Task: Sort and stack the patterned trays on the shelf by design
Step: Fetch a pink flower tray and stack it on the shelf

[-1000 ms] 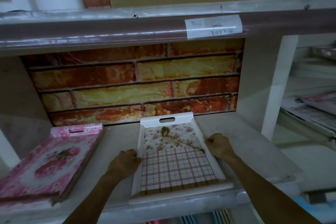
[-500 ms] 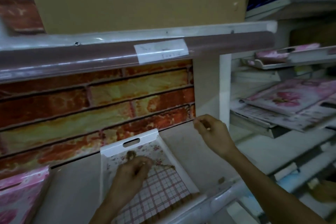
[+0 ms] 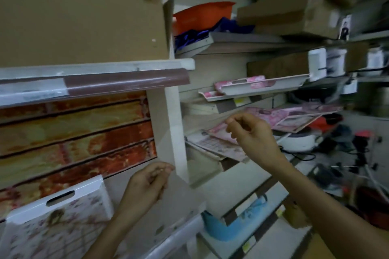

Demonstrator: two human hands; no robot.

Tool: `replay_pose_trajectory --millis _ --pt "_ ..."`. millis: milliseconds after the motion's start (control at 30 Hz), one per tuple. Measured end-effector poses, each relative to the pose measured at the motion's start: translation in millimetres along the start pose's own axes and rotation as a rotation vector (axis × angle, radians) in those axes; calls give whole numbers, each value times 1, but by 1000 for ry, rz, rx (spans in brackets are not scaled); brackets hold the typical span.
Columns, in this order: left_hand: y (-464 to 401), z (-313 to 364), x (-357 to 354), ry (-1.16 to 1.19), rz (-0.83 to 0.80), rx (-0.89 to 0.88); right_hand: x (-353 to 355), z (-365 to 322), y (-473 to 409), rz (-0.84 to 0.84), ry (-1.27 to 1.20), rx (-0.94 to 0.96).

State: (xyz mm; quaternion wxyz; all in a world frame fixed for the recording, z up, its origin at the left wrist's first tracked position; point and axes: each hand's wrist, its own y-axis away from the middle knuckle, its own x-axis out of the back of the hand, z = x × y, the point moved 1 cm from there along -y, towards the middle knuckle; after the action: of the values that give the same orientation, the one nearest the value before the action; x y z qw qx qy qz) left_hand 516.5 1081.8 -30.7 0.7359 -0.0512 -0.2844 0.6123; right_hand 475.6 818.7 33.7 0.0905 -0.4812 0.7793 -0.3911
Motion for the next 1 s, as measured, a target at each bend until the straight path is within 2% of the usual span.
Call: replay_pose_trajectory --millis 133,300,367,467,633,800,1000 --pt "-25 43 -58 -27 -20 -102 78 13 -21 19 -79 -57" --pt "-62 89 -103 -154 0 -201 142 38 -58 108 -235 -230" --pt "-76 105 -117 -140 4 -208 157 49 -75 141 -320 -367" --pt "-97 125 -137 48 10 -128 170 67 -96 113 -545 -597" --pt "-131 128 -157 334 29 39 179 96 -127 62 -873 -797" --pt "-160 114 -166 480 -7 125 174 111 -156 47 -983 -831" --pt "-182 102 -171 634 -39 191 162 117 -178 40 -959 -810"
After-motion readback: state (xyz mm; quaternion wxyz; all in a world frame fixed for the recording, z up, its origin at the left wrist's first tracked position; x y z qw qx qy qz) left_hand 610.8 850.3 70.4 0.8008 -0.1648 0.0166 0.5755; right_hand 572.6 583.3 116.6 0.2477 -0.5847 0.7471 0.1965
